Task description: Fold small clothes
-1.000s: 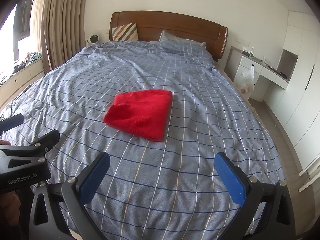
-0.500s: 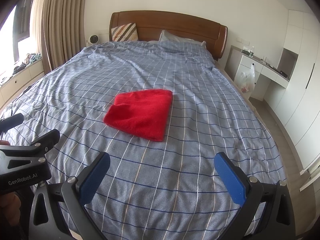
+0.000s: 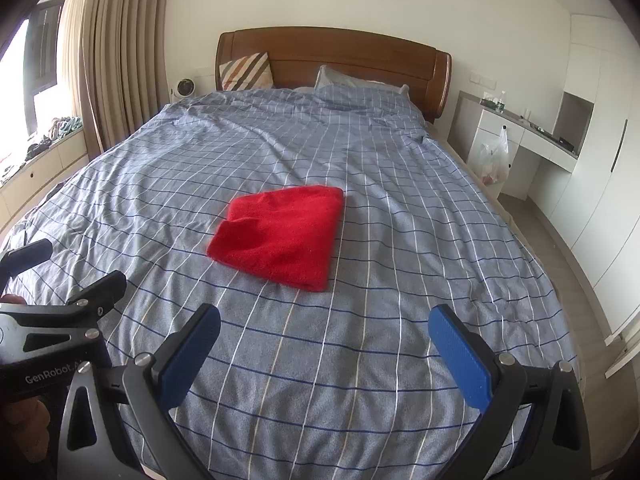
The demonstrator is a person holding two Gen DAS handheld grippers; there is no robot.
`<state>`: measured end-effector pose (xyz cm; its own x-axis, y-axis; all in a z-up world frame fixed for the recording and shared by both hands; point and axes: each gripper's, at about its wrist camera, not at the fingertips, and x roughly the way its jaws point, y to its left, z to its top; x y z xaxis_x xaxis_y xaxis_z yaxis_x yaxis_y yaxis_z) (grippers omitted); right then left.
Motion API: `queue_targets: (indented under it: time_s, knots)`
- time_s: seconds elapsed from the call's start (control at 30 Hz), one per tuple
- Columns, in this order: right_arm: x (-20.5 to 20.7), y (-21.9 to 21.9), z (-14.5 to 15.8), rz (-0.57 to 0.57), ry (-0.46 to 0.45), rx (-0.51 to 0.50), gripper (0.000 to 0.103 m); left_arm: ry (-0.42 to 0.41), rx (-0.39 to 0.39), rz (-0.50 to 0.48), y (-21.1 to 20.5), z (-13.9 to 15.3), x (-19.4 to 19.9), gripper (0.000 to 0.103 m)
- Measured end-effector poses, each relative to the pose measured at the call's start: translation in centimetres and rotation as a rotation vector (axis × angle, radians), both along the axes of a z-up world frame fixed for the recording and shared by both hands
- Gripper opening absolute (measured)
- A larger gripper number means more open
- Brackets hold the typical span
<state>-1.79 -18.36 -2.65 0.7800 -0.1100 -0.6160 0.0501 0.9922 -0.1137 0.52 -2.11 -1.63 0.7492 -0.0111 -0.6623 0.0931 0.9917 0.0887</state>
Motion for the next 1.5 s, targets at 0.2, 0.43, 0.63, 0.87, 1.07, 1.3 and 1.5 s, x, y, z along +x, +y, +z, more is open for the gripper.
queue_targets:
  time_s: [0.2, 0.43, 0.63, 0.87, 1.07, 1.3, 1.5]
  knots:
    - [0.5, -0.1, 0.7, -0.002, -0.023, 0.000, 0.103, -0.014, -0.002, 0.005, -0.2, 0.5, 0.3, 0.103]
    - [0.7, -0.2, 0.8, -0.003, -0.025, -0.003, 0.103, -0.017, 0.008, 0.006, -0.2, 0.5, 0.6, 0.103]
    - [1.0, -0.3, 1.0, 0.000, -0.022, 0.008, 0.103, -0.010, 0.005, 0.018, 0.1, 0.4, 0.9, 0.103]
    - [1.0, -0.2, 0.9, 0.014, -0.018, 0.014, 0.103, -0.009, 0.003, 0.032, 0.7, 0.5, 1.1, 0.103]
    - [0.9, -0.1, 1.0, 0.017, -0.018, 0.017, 0.103, -0.009, 0.001, 0.041, 1.1, 0.5, 1.2, 0.103]
    - [0.9, 0.1, 1.1, 0.025, -0.018, 0.017, 0.103, -0.012, 0.006, 0.039, 1.2, 0.5, 1.2, 0.103]
    - [0.9, 0.1, 1.0, 0.024, -0.016, 0.015, 0.103, 0.001, -0.011, 0.035, 1.3, 0.3, 1.3, 0.103]
